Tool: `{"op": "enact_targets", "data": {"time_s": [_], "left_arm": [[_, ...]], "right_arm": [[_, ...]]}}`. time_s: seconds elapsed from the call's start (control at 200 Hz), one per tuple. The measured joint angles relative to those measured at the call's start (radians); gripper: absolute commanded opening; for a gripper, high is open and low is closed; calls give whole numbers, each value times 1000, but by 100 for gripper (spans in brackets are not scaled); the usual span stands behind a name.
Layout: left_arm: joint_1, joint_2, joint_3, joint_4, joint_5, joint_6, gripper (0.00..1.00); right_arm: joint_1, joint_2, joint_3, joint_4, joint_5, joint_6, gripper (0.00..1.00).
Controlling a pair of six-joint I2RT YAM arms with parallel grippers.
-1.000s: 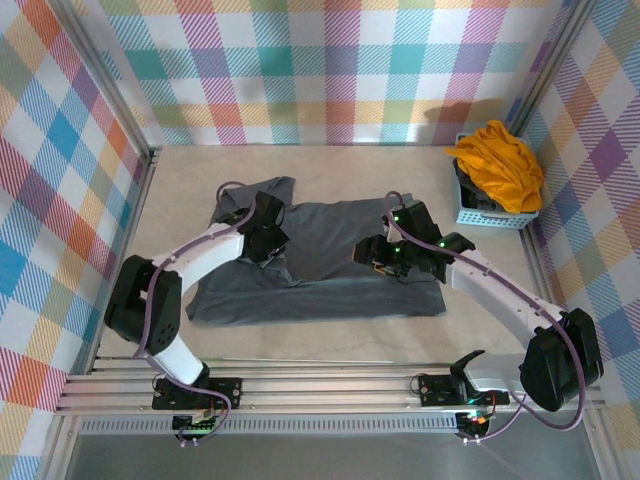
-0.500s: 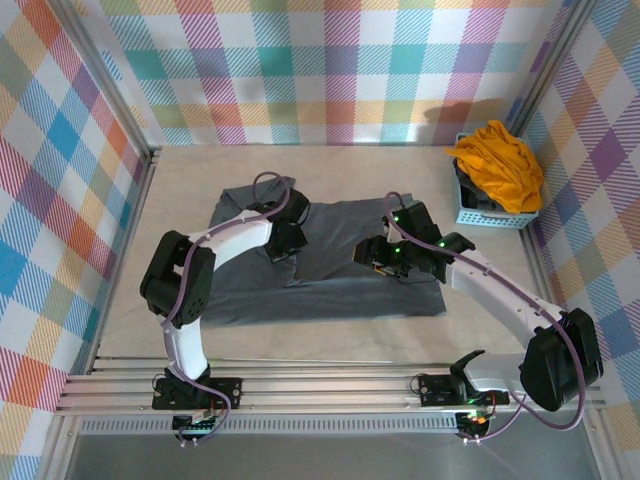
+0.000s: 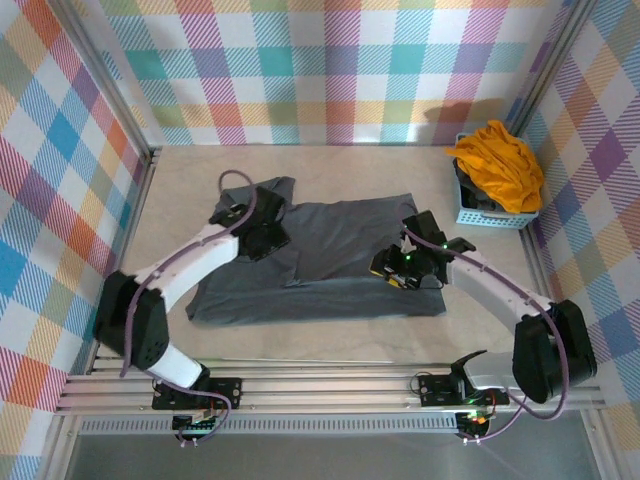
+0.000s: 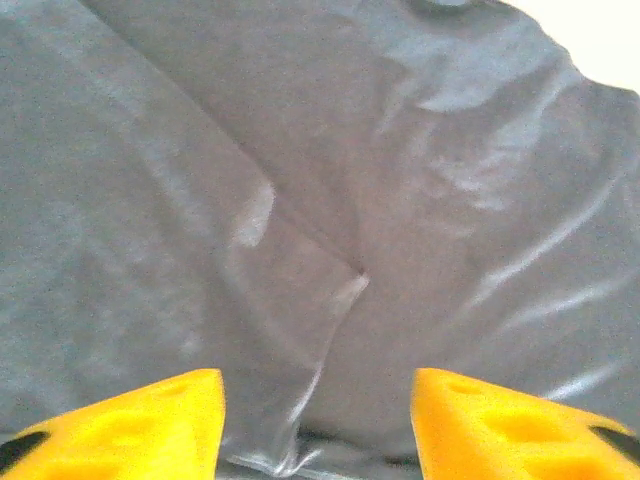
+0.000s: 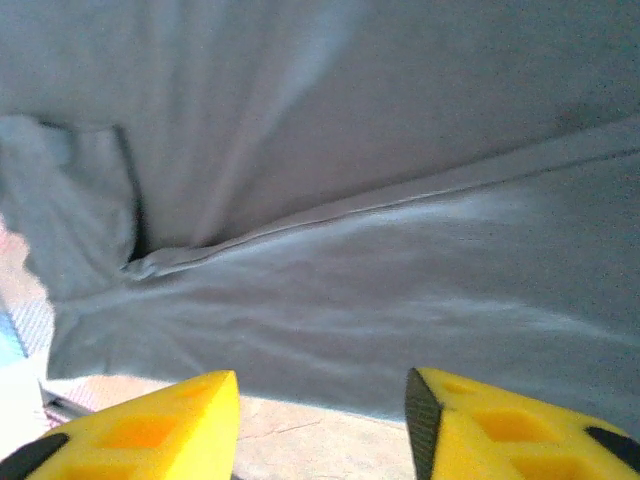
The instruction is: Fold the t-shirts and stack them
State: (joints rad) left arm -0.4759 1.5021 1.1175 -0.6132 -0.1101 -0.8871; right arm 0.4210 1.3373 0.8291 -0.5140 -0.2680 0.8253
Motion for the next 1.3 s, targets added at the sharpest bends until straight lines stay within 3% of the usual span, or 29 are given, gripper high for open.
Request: {"op": "enact_targets", "data": {"time_s": [0.125,0.38,0.63,0.78,0.91,1.055,1.175,1.3], "left_arm": [[92,-19,-139,35,60,-47,27],[179,32,-316,81,113,-104,19],[183,-41,-399,143,108,-154,21],[189,-75,-418,120,101,-159,25],[202,-77,-346,51,88,-127,39],[256,-44,-105,-1,93,-85,45],[344,108,112,47,141,-66,50],[430,296,204,129,224,-96,49]], "right_arm": [[-23,83,0,-5,6,28,31],[-35,219,-10,-33,43,35,30],[-24,217,-47,-14,46,58,31],[1,188,-61,-34,61,76,38],[6,177,-7,-109,95,56,49],[-16,163,158,-150,110,-6,55],[-65,197,310,-135,80,-71,60],[-118,304,462,-93,19,-138,63]]}}
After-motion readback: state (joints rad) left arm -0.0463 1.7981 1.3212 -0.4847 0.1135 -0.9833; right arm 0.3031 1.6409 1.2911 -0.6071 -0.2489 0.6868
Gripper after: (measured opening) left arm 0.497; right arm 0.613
